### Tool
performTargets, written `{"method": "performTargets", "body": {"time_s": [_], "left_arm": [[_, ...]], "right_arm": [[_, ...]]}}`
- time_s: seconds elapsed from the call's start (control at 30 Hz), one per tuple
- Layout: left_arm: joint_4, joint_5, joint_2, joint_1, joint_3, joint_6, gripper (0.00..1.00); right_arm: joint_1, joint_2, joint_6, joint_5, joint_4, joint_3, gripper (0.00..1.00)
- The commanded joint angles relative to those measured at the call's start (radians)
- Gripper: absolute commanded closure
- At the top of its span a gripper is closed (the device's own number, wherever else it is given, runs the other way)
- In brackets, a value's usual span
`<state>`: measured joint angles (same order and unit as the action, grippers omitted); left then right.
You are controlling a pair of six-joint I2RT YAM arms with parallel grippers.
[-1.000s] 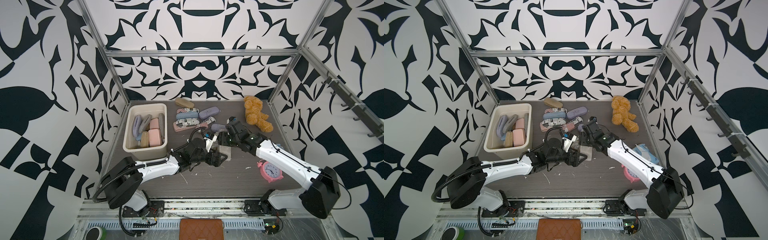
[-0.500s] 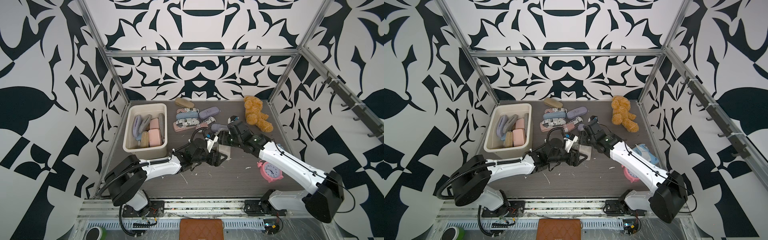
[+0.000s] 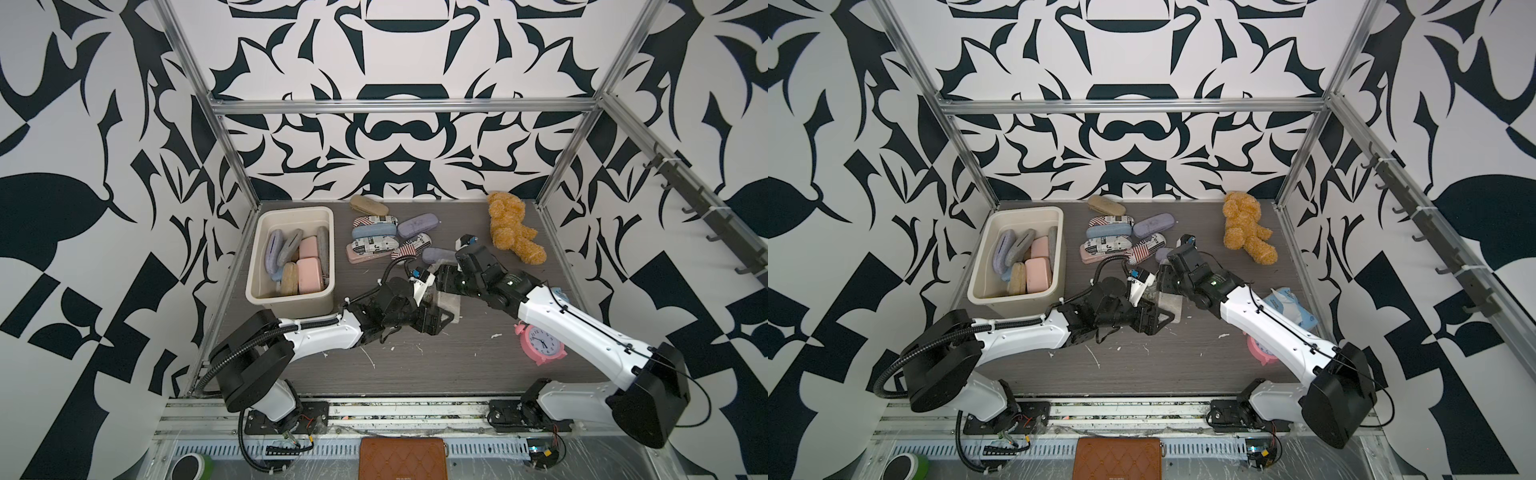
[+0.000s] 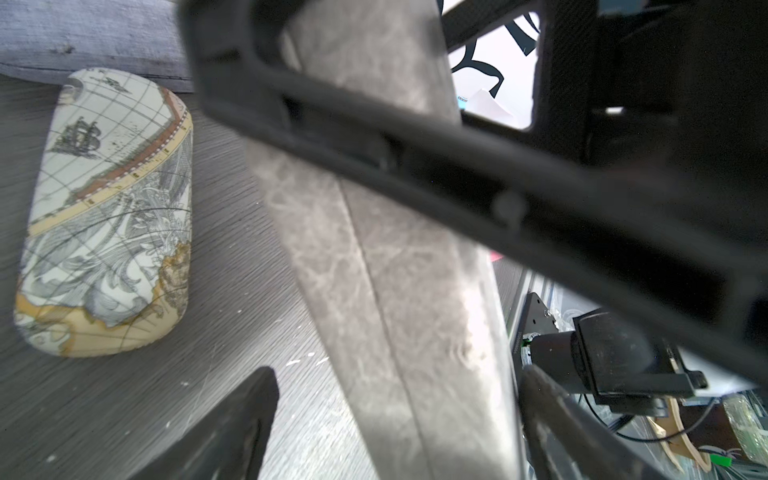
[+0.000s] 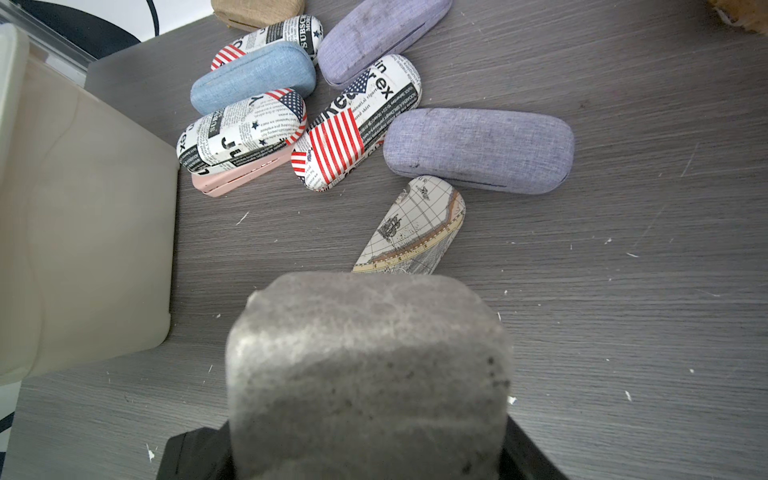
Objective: Put the glasses cases into the storage boxes
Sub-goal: Pick up the glasses case at the center of the board.
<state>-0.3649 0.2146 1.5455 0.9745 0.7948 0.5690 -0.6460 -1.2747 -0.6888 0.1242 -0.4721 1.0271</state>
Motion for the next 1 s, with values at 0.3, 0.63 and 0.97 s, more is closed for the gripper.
{"method": "performTargets", "body": {"time_s": [0.3, 0.63, 0.97], "left_arm": [[0.032, 0.074, -0.064, -0.051, -0.005, -0.033, 0.01], [-0.1, 0.129, 0.018, -0.051, -0.01, 0.026, 0.43], [0.028, 0.014, -0.105, -0.059, 0.01, 0.029, 0.99]], "right_arm": [[-0.007, 0.028, 0.008, 0.029, 0.088, 0.001, 0.56], [-0.007, 0.029, -0.017, -0.035, 0.127, -0.009, 0.56], [-0.009, 0.08, -0.003, -0.029, 0.116, 0.008, 0.34]]}}
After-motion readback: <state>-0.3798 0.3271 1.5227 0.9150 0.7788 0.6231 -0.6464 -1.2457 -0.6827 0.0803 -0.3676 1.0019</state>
